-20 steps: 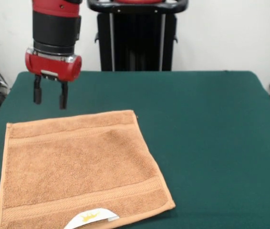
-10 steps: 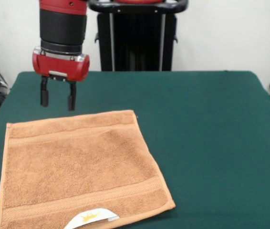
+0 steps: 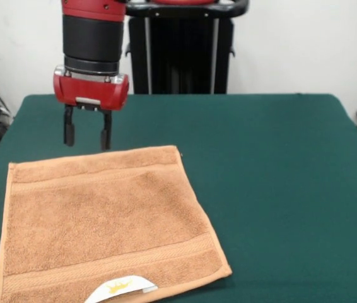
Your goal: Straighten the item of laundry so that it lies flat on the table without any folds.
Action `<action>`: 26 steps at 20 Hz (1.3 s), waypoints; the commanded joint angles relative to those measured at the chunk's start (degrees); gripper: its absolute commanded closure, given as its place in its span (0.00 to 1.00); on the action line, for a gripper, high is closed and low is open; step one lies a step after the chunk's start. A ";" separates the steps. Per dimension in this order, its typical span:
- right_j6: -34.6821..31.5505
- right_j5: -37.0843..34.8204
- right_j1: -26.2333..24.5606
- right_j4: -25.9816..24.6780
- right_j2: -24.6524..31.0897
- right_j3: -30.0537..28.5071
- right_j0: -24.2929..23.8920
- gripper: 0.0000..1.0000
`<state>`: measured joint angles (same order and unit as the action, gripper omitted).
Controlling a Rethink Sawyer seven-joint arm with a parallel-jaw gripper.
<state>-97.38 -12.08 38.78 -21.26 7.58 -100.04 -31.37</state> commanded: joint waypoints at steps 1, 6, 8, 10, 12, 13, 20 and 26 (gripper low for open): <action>-1.23 0.89 -0.20 -2.48 6.87 0.36 0.93 0.00; -3.19 2.80 0.73 -3.11 4.43 0.07 2.99 0.00; -3.73 3.94 1.04 -3.60 3.34 0.07 3.90 0.00; -3.73 4.40 1.19 -3.45 3.74 -0.07 3.67 0.00; -3.61 4.59 1.20 -3.56 3.66 -0.26 3.71 0.00; -3.64 4.86 1.17 -3.65 3.47 -0.13 3.89 0.00; -2.95 3.61 1.84 -3.44 2.89 0.04 4.69 0.00; -3.18 3.33 1.20 -3.25 2.31 0.50 5.65 0.00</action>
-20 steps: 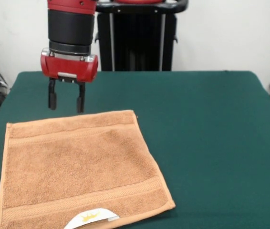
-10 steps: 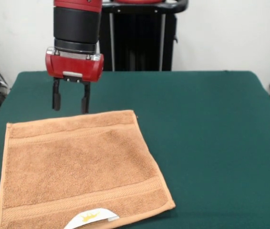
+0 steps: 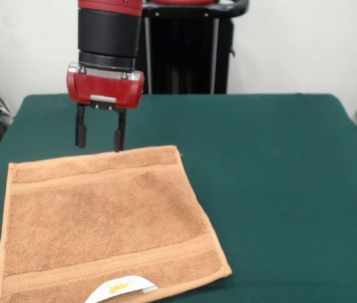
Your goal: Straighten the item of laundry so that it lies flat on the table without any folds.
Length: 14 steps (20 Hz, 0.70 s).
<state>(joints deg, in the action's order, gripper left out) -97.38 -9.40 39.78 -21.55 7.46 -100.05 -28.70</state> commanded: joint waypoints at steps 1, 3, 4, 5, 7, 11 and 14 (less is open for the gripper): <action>-3.19 0.76 0.01 -2.99 2.41 0.59 2.98 0.00; -3.35 0.85 -0.12 -2.92 2.26 0.68 3.31 0.00; -3.48 0.79 0.13 -2.83 2.16 0.52 3.59 0.00; -3.46 0.83 -0.03 -2.84 2.13 0.57 3.59 0.00; -3.61 0.91 0.06 -2.78 1.96 0.46 3.88 0.00; -3.42 0.40 0.47 -2.56 2.18 0.35 3.81 0.00; -3.20 -0.57 1.30 -2.14 2.51 0.32 3.70 0.00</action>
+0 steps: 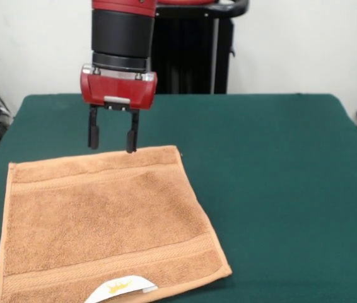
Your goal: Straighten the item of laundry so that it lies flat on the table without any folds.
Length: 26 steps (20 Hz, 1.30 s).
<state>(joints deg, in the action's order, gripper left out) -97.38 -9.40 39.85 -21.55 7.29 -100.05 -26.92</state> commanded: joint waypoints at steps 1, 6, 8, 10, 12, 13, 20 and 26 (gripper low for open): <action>-3.21 -0.66 1.21 -2.10 2.64 0.37 1.98 0.00; -2.95 -1.46 1.24 -1.92 2.70 0.74 1.81 0.00; -2.89 -1.41 1.16 -1.97 2.82 0.73 1.67 0.00; -2.82 -1.40 1.10 -2.01 2.91 0.72 1.60 0.00; -2.78 -1.26 1.01 -2.09 3.01 0.67 1.53 0.00; -2.76 -1.30 1.05 -2.07 3.04 0.67 1.50 0.00; -2.48 -1.56 0.82 -2.10 3.21 0.86 1.30 0.00; 0.37 -0.86 -0.45 -3.82 5.99 -0.34 -2.71 0.00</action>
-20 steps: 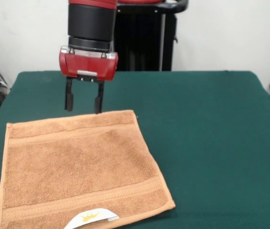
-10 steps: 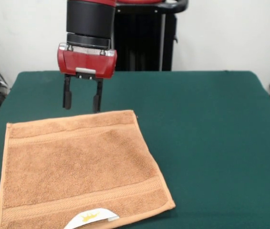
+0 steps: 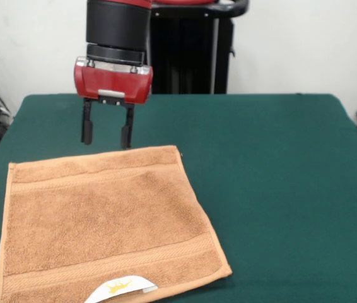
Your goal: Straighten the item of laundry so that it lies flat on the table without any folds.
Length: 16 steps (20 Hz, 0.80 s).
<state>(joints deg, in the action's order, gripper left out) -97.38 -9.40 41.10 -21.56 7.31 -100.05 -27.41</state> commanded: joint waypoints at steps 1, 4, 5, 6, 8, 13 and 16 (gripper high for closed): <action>1.18 -0.56 -2.07 -4.40 6.81 -0.86 -3.51 0.00; 4.03 -3.02 0.91 -4.27 11.12 -4.40 -8.49 0.00; 4.61 -4.16 2.84 -4.04 11.77 -5.86 -9.64 0.00; 5.50 -5.18 5.17 -4.14 12.18 -7.46 -10.72 0.00; 7.76 -7.55 10.00 -3.91 13.30 -10.91 -13.25 0.00; 8.77 -5.80 17.30 -2.96 21.89 -19.29 -24.38 0.00; 1.66 1.99 14.72 -8.90 14.94 -18.44 -20.77 0.00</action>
<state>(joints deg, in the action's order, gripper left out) -97.38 -9.67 52.43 -23.69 16.75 -107.97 -49.49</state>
